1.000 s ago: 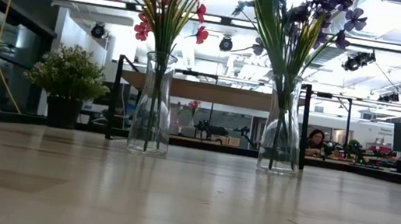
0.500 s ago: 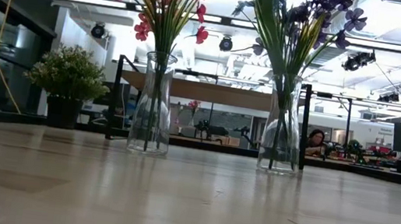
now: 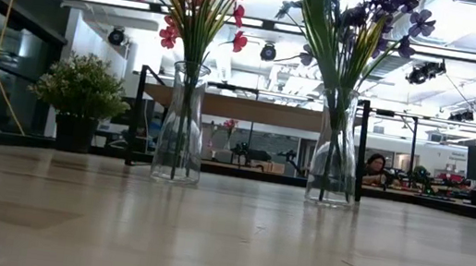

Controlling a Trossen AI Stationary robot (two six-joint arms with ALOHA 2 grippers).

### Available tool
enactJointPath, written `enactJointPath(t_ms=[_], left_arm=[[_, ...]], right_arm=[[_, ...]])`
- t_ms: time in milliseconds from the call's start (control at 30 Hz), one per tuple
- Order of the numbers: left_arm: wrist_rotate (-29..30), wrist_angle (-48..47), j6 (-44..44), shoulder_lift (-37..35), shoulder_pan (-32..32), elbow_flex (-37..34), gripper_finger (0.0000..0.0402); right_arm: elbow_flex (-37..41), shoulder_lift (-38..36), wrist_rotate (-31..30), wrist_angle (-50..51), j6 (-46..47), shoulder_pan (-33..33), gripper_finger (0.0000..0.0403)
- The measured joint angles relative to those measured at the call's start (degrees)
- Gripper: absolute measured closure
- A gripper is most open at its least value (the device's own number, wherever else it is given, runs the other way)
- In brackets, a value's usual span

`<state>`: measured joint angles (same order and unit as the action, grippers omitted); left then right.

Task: Pick and place flowers into a vace then onto a shelf
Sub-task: Put the orange flower into the left transparent vase

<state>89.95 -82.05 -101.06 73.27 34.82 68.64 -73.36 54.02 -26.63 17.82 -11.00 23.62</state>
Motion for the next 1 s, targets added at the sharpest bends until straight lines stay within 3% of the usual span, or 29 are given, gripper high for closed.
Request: enactJointPath(t_ms=[233,633,867,1000], left_arm=[[0.0,0.1,-0.3,0.0,-3.1,0.0,0.0372],[0.2,-0.9,-4.5,-0.3,-2.9,-0.5,0.0372],[0.0,1.5,-18.0,-0.4,-2.9,-9.5,0.0372],[0.0,8.8,-19.6,-0.3,-3.1,-15.8,0.0372]], right_arm=[[0.0,0.4,0.0,-0.1,0.3,0.0,0.0336],[0.0,0.3,0.0,-0.1,0.1,0.0,0.0336],[0.0,0.3,0.6,0.3,0.1,0.0,0.0336],[0.0,0.3,0.8,0.3,0.1,0.0,0.0336]])
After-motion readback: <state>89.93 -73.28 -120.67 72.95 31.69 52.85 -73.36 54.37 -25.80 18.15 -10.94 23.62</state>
